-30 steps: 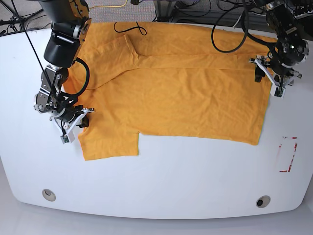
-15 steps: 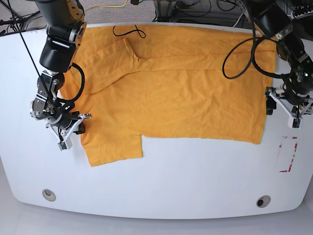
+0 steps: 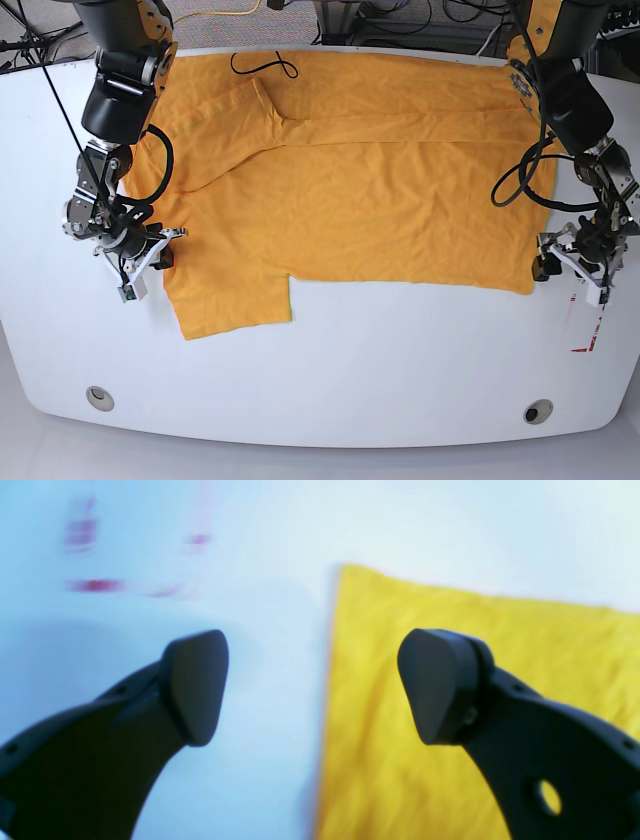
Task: Fold the T-shirt properly
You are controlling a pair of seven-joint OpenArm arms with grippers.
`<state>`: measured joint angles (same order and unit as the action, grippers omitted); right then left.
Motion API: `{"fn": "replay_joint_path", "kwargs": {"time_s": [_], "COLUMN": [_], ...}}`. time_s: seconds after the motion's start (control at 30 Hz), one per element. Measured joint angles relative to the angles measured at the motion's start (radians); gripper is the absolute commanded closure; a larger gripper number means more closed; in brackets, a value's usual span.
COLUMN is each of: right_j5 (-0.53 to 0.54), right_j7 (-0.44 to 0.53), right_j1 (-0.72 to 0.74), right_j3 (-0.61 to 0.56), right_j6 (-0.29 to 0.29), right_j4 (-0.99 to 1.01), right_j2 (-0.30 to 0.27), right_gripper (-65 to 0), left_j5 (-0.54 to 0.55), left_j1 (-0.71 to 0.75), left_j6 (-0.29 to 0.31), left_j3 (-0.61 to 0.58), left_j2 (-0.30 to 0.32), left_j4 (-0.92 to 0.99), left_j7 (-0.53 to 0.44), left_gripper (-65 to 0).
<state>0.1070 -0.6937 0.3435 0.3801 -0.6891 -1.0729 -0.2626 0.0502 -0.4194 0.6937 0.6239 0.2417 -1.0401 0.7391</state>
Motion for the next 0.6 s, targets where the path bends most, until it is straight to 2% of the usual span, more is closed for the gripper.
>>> {"fn": "replay_joint_path", "kwargs": {"time_s": [0.17,0.33,0.6], "right_j5": [0.001,0.001,0.001], "right_j7": [0.011,0.018,0.018], "right_j1": [-0.004,-0.002,-0.002], "right_j3": [0.0,0.003,0.002], "right_j6": [0.0,0.0,0.0], "right_j4": [0.0,0.001,0.001], "right_j2": [0.0,-0.001,0.002], "right_gripper": [0.0,0.0,0.0], "left_j5": [-0.001,-0.002,0.002], "left_j1": [-0.041,-0.078,-0.122], "left_j6": [0.004,-0.049,-0.05], "left_j3": [-0.047,-0.059,-0.099], "left_j2": [0.003,0.021,0.031], "left_j4": [0.151,0.274,0.387], "left_j7": [-0.049,-0.153,-0.209], "left_gripper": [-52.4,-52.4,-52.4]}}
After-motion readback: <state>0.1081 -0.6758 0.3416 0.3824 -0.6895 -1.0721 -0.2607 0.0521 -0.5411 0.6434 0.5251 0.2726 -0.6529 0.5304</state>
